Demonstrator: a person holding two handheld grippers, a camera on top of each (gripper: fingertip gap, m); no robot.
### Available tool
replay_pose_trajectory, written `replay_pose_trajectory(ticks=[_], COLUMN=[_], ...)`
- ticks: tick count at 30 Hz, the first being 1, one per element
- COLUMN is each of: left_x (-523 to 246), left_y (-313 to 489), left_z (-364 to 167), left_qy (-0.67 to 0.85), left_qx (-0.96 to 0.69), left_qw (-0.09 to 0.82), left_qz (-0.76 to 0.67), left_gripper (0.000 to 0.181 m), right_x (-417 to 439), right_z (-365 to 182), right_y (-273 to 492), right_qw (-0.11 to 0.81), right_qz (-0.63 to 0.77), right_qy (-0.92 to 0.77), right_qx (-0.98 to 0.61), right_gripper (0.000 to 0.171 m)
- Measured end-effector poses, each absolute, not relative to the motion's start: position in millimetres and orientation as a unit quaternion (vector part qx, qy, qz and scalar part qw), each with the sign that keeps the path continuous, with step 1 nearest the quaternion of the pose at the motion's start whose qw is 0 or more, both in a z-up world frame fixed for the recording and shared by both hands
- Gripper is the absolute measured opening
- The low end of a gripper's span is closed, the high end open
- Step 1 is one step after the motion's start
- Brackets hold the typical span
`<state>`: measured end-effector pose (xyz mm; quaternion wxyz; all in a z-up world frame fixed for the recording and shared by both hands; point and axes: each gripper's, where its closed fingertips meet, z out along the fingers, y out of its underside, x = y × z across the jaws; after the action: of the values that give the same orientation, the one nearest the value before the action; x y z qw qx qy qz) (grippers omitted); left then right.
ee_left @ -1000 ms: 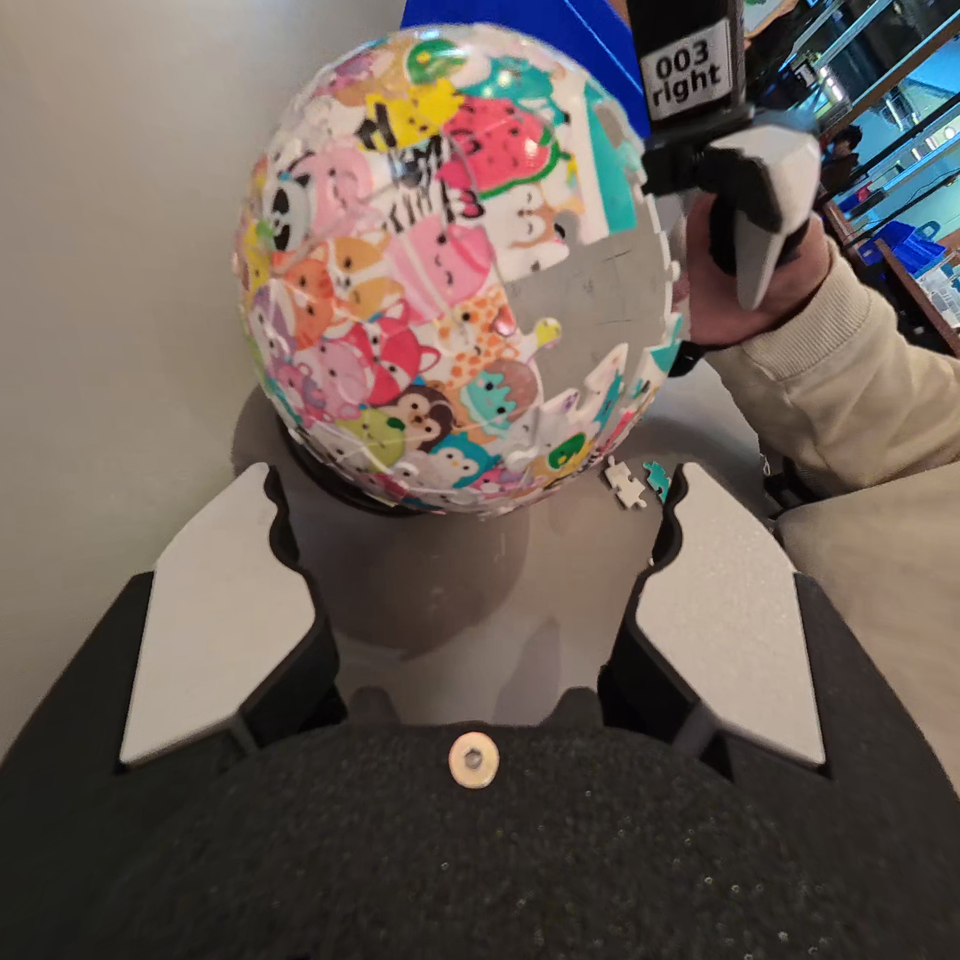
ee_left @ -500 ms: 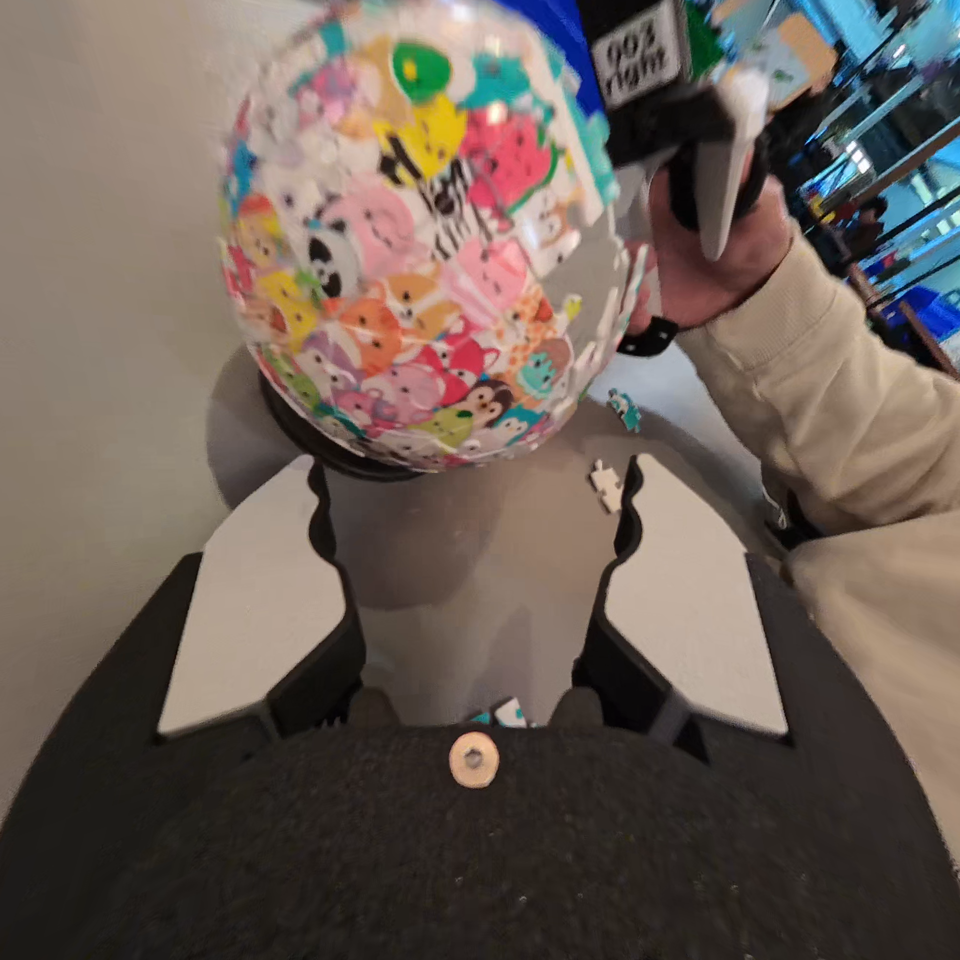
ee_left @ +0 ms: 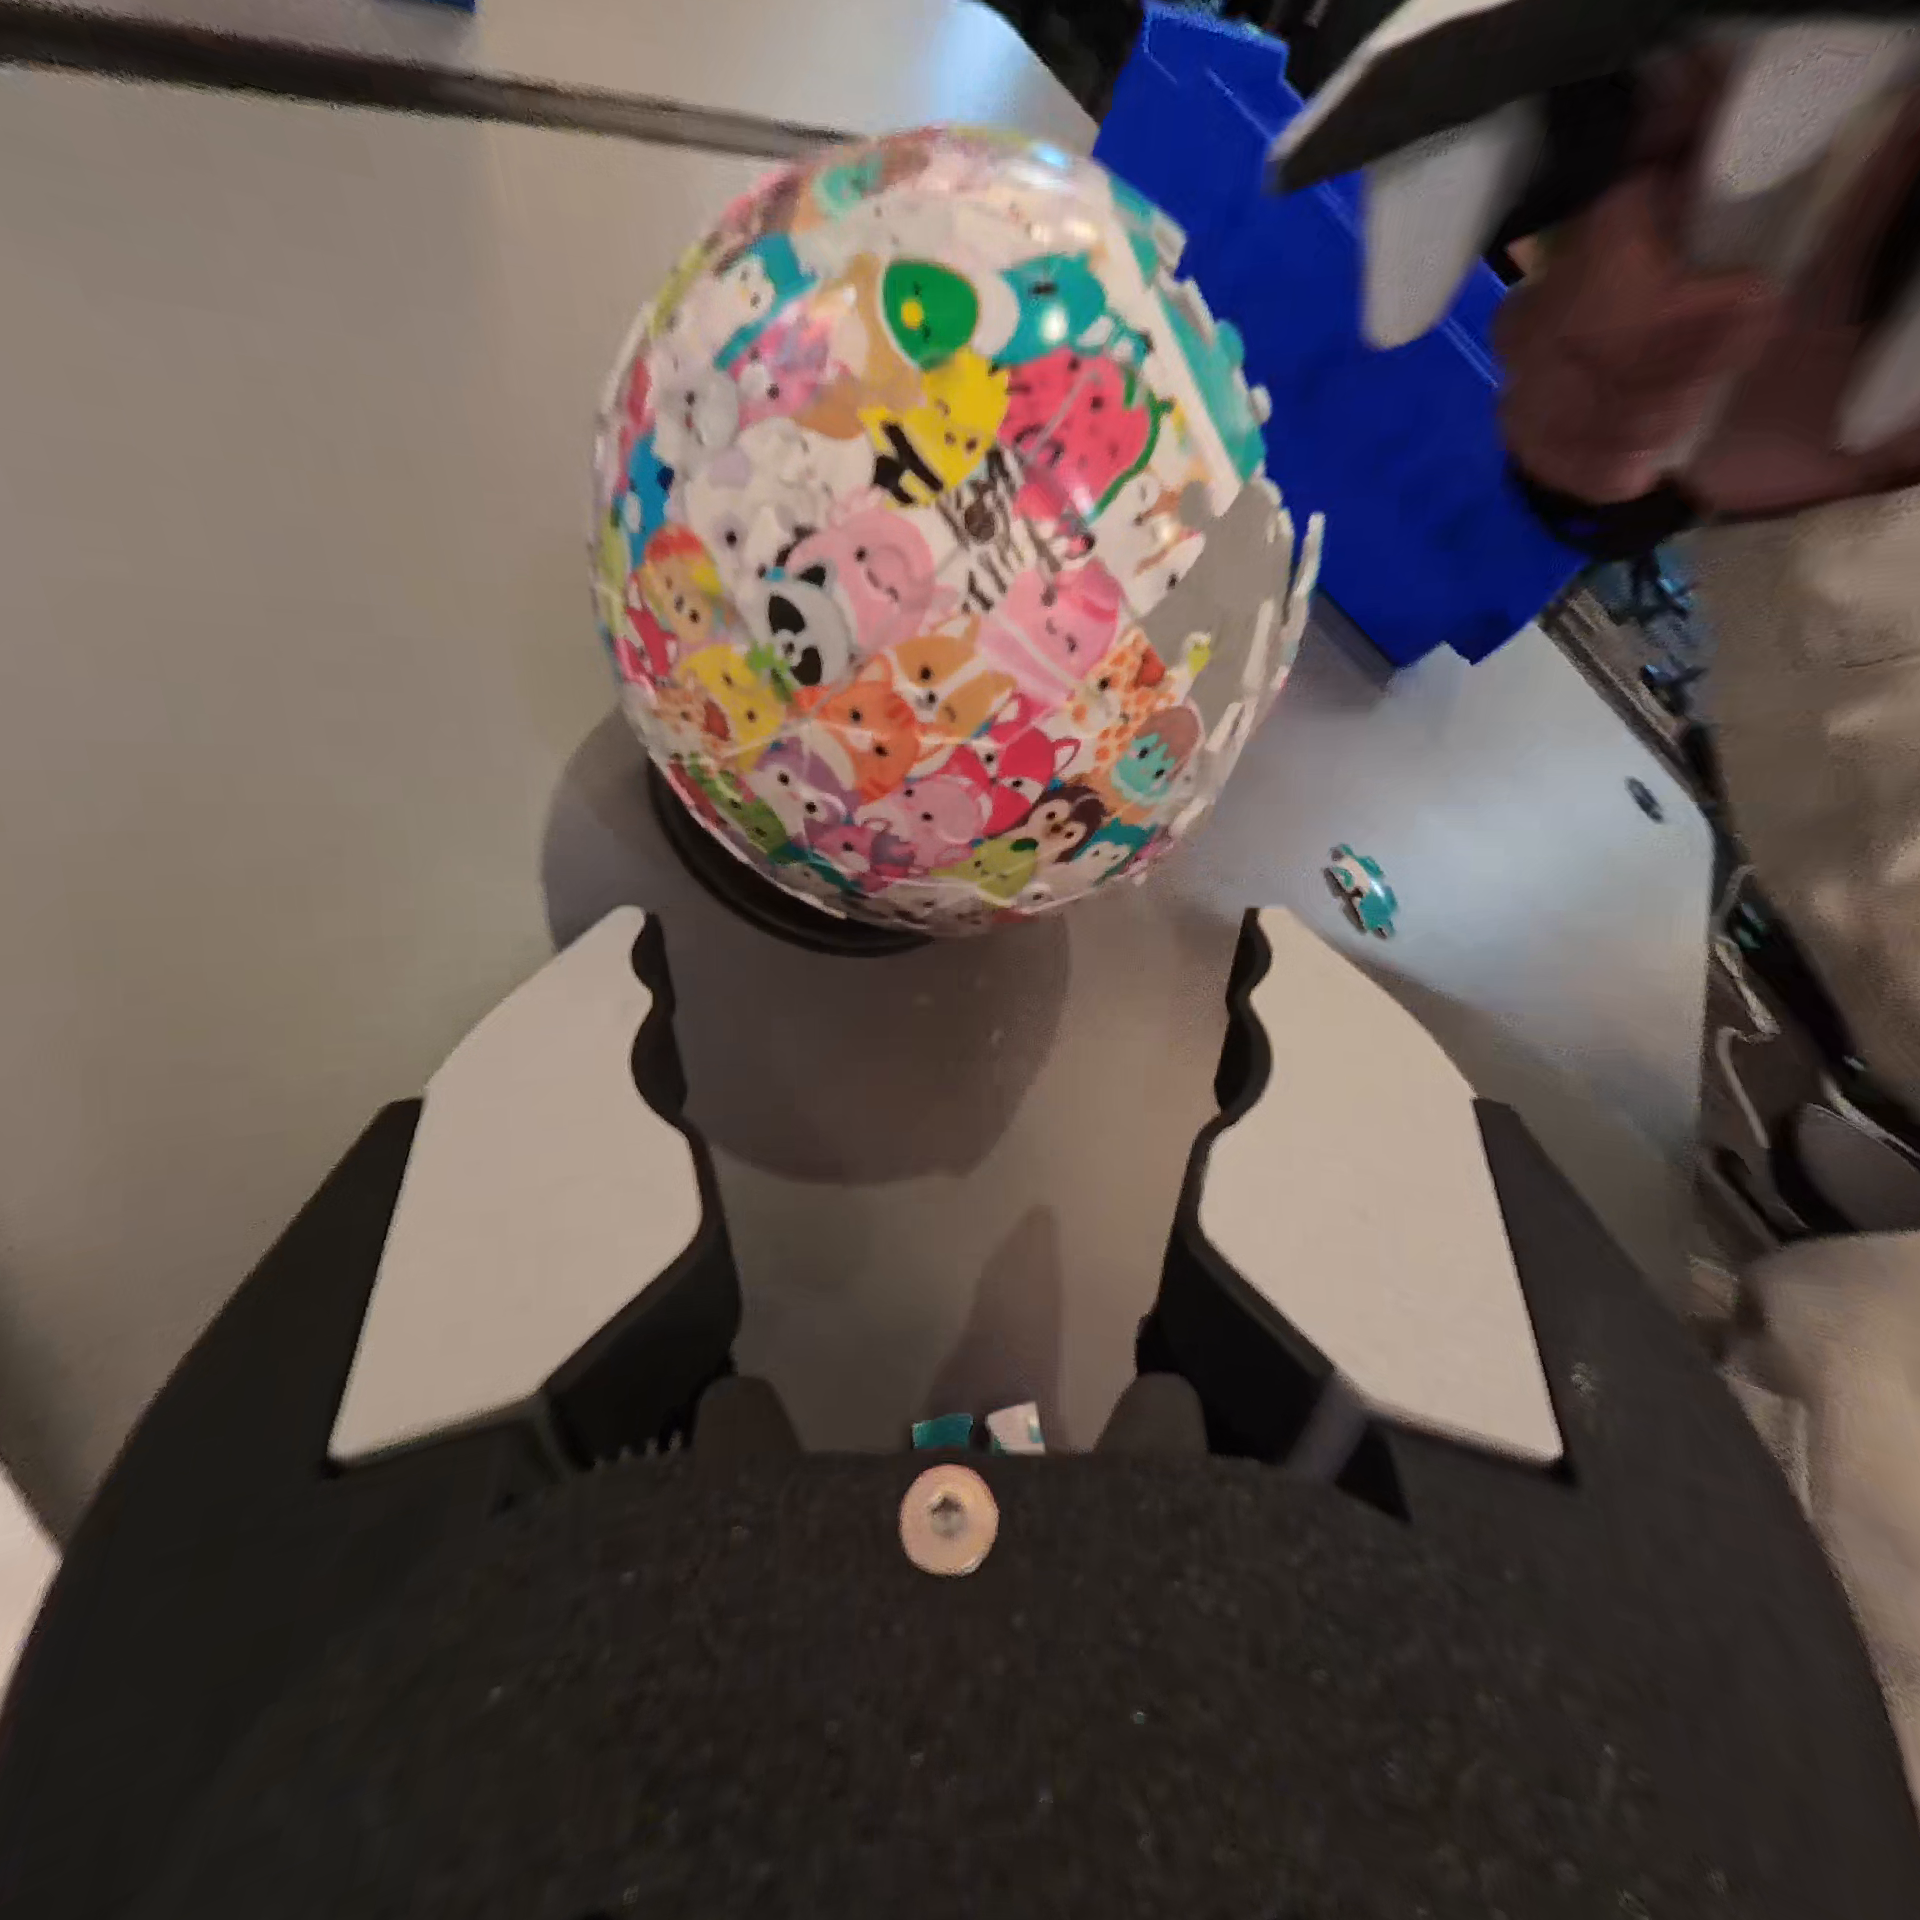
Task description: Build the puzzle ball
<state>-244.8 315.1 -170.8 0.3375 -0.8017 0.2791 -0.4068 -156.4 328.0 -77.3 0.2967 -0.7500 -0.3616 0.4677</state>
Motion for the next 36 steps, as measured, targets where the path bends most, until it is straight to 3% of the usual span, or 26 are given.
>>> replay_pose_trajectory(ticks=[5,14,36], left_x=[-244,-249,-247], left_y=[321,331,334], left_z=[-158,-153,-152], left_qy=[0.275,0.257,0.288], left_qx=[-0.796,-0.796,-0.797], left_qw=[0.379,0.396,0.415], left_qz=[-0.384,-0.379,-0.332], left_gripper=[0.1,0.096,0.092], right_x=[-200,-216,-219], right_z=[-78,-108,-112], right_y=[273,269,259], right_qw=[0.185,0.074,0.042], right_qz=[0.309,0.258,0.286], right_qy=[-0.576,-0.634,-0.639], right_qx=[-0.734,-0.725,-0.713], right_gripper=[0.112,0.108,0.098])
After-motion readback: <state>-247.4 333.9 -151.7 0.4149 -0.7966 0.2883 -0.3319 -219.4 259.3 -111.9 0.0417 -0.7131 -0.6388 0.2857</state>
